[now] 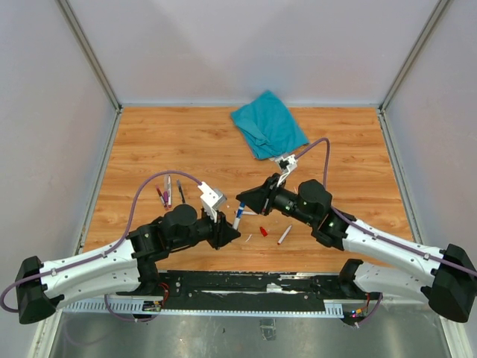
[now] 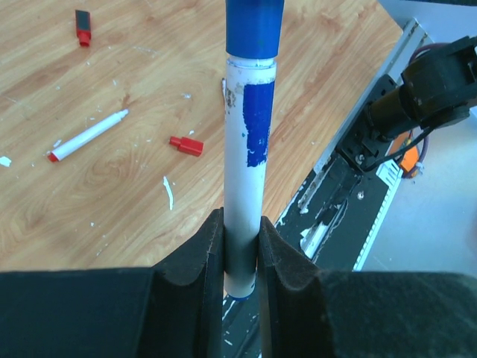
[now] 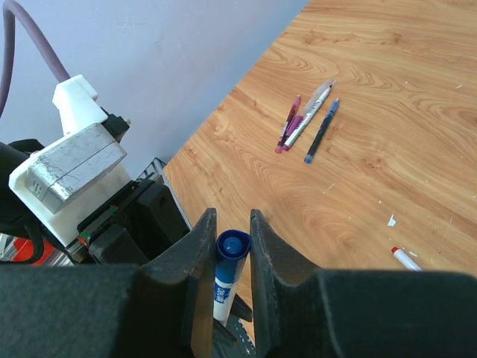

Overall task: Insert the pens into the pen caps
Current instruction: Press the pen cap onto the pen.

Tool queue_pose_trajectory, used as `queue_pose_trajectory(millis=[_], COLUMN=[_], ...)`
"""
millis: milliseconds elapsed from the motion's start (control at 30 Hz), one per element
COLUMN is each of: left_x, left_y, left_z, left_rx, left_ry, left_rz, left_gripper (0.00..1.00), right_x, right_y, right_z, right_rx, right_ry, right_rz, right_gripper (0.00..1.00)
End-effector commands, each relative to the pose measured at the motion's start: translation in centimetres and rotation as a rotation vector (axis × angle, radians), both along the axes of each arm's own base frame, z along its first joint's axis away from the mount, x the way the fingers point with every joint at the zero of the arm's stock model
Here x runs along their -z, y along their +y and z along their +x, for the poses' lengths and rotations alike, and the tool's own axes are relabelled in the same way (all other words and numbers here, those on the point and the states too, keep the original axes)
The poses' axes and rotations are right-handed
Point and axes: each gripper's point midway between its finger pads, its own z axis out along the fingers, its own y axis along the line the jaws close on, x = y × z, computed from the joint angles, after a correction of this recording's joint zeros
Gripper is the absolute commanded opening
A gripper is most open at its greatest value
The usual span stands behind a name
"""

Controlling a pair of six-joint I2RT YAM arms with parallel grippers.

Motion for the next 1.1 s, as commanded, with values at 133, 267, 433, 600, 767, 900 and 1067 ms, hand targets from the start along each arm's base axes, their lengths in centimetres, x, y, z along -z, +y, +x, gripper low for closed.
queue_pose_trajectory(millis=[133, 267, 433, 600, 767, 900, 1067], left_x=[-13.8, -14.4, -15.2, -15.9, -17.0, -17.9, -17.6], left_y=[-0.7, -0.8, -1.0, -1.0, -0.9, -0.8, -1.2], left_z=[3.6, 3.6, 3.4, 3.4, 3.3, 3.4, 3.5], left_rx=[-0.146, -0.145, -0.132, -0.129, -0.125, -0.129, -0.123], left_ry=[-0.224, -0.229, -0.229, -0.243, -0.265, -0.288, -0.289], left_rz=[-0.377, -0.397, -0.429, -0.447, -0.481, -0.495, -0.470], left_gripper=[0.00, 0.00, 0.01, 0.00, 0.01, 0.00, 0.01], right_x=[10.4, 11.2, 11.8, 12.5, 13.0, 13.8, 14.1], right_y=[-0.9, -1.3, -1.4, -1.5, -1.4, -1.4, -1.8], right_z=[-8.1, -8.9, -9.9, -10.9, -12.2, -13.1, -12.9], right_rx=[-0.232, -0.239, -0.245, -0.259, -0.285, -0.310, -0.290], right_ry=[0.217, 0.212, 0.193, 0.171, 0.188, 0.207, 0.194], right_rz=[-0.259, -0.288, -0.297, -0.321, -0.296, -0.308, -0.336], right_gripper=[0.01, 0.00, 0.01, 0.01, 0.01, 0.01, 0.01])
